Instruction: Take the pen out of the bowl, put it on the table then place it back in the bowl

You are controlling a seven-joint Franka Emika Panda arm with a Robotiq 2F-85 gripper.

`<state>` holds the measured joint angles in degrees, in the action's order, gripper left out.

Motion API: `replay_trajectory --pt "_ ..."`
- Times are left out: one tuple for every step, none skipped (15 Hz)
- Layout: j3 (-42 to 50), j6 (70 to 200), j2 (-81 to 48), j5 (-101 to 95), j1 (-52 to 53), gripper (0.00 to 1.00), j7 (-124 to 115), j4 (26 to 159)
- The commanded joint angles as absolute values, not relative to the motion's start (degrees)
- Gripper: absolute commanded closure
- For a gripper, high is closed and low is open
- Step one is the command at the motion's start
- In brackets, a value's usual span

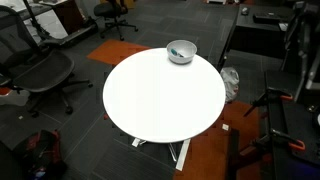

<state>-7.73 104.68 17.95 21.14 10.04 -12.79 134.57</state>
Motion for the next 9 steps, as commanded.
replay_trajectory --pt "-8.3 104.4 18.0 21.3 9.3 0.0 -12.7 134.4" --pt "-8.3 104.4 18.0 21.3 9.3 0.0 -12.7 134.4" --pt "-8.3 104.4 18.0 21.3 9.3 0.0 -12.7 134.4" --pt "-8.3 104.4 18.0 21.3 9.3 0.0 -12.7 134.4" --pt "-8.3 104.4 18.0 21.3 9.3 0.0 -12.7 134.4" --pt "-8.3 104.4 18.0 21.3 9.3 0.0 -12.7 134.4" --pt "-8.1 105.1 18.0 20.4 8.9 0.0 -12.6 134.2" --pt "-8.0 105.7 18.3 19.1 8.3 0.0 -13.0 134.1" --pt "-7.7 106.1 18.4 17.9 7.7 0.0 -12.9 133.8"
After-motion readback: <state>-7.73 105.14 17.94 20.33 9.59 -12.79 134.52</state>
